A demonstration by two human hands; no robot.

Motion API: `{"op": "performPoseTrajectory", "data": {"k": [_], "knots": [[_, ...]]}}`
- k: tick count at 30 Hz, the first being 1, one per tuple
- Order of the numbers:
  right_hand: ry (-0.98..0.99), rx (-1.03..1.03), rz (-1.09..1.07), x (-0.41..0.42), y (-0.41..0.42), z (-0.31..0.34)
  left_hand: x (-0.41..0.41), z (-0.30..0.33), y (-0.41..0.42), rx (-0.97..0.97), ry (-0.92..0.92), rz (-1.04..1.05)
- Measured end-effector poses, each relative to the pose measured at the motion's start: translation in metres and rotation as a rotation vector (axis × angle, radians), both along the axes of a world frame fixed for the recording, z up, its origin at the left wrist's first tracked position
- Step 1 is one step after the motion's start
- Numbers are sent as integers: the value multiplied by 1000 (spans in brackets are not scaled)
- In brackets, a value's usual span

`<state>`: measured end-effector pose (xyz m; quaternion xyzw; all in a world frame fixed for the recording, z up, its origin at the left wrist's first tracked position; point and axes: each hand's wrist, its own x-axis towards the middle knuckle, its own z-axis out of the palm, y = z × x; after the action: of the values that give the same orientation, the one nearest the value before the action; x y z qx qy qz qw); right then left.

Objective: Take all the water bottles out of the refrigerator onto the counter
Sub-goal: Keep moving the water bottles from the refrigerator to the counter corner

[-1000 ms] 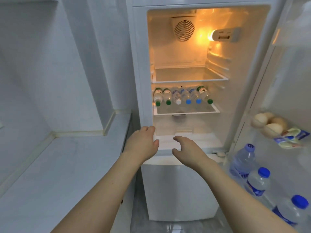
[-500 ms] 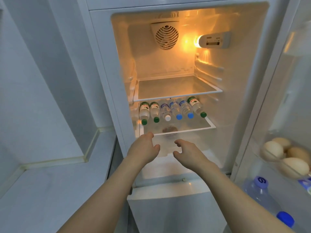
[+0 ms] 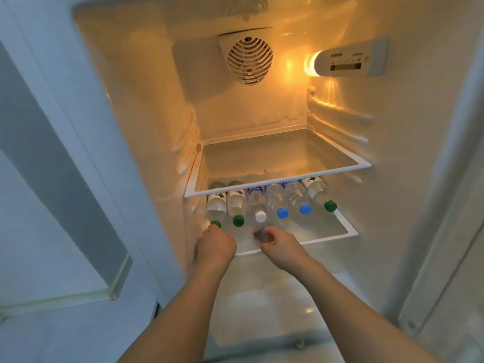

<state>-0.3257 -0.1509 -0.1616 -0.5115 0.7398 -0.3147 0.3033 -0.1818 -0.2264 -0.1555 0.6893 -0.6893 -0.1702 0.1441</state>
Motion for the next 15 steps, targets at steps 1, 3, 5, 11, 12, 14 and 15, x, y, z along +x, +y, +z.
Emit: {"op": "performPoseTrajectory", "data": {"k": [1, 3, 5, 11, 12, 14, 15], "knots": [[-1, 7, 0, -1, -6, -3, -4, -5, -8, -11, 8, 20], [6, 14, 0, -4, -19, -9, -11, -10, -23, -24, 20, 65], [20, 16, -2, -7, -30, -12, -17, -14, -35, -29, 23, 105], [48, -7, -1, -17, -50, -21, -24, -21, -64, 4, 6, 150], [46, -11, 5, -18, -51, -22, -24, -22, -66, 0, 11, 154], [44, -27, 15, -21, -52, -25, -23, -25, -69, -15, 40, 167], [40, -34, 15, -22, -53, -26, -23, -25, -68, -20, 48, 168]]}}
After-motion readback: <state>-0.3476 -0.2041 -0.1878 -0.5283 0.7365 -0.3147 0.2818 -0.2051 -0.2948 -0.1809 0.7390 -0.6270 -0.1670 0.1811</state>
